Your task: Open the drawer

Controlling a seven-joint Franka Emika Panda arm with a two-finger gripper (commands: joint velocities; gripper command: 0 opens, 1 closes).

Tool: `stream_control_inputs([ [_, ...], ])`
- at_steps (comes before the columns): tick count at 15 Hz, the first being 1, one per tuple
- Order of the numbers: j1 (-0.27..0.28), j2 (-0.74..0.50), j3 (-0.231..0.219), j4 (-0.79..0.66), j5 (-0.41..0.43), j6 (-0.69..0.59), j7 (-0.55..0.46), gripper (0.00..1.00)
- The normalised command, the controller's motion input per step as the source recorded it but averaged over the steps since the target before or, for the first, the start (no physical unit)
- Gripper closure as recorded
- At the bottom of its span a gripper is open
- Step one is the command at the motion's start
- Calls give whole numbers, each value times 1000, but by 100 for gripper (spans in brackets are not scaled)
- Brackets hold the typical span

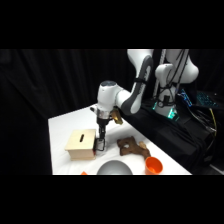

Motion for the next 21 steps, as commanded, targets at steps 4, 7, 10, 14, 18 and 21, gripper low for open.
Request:
stream_control_inputs([
  [4,84,167,-66,160,86,99,45,0],
  [7,6,225,-3,207,139,81,-9,0],
  [10,-19,186,21,170,150,80,-38,0],
  [14,9,47,30,0,130,106,-65,0],
  [18,36,-229,67,-395,104,202,-145,0],
  [21,130,-350,-12,-590,81,270,-146,0],
])
